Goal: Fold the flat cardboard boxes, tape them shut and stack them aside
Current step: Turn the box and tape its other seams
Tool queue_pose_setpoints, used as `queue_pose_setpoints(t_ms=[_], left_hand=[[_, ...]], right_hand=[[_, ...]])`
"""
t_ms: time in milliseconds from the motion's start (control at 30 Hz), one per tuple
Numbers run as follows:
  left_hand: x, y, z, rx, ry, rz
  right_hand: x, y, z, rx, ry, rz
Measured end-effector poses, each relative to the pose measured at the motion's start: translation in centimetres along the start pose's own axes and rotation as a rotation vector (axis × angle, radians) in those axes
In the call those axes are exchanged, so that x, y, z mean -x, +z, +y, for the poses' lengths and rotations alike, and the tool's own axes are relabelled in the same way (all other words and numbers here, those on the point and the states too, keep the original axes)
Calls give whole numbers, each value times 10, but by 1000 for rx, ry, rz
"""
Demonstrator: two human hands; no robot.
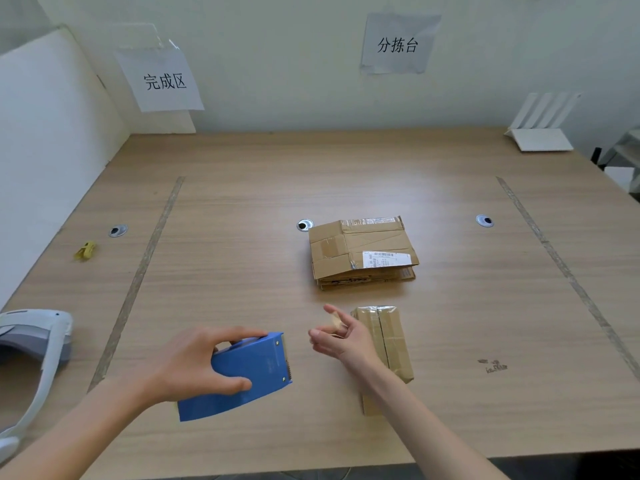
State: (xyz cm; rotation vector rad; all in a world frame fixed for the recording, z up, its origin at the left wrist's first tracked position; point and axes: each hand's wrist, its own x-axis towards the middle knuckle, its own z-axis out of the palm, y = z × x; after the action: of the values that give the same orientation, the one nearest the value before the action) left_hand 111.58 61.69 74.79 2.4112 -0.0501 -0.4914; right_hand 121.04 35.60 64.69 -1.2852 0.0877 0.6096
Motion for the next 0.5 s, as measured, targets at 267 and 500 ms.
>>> queue_pose_setpoints(t_ms=[267,500], left_hand=[[-10,7,10,3,4,20],[-29,35,31,-38,80,23]], right_hand=[[23,-40,-37,263,-83,60],[58,-85,-59,474,-100,154]])
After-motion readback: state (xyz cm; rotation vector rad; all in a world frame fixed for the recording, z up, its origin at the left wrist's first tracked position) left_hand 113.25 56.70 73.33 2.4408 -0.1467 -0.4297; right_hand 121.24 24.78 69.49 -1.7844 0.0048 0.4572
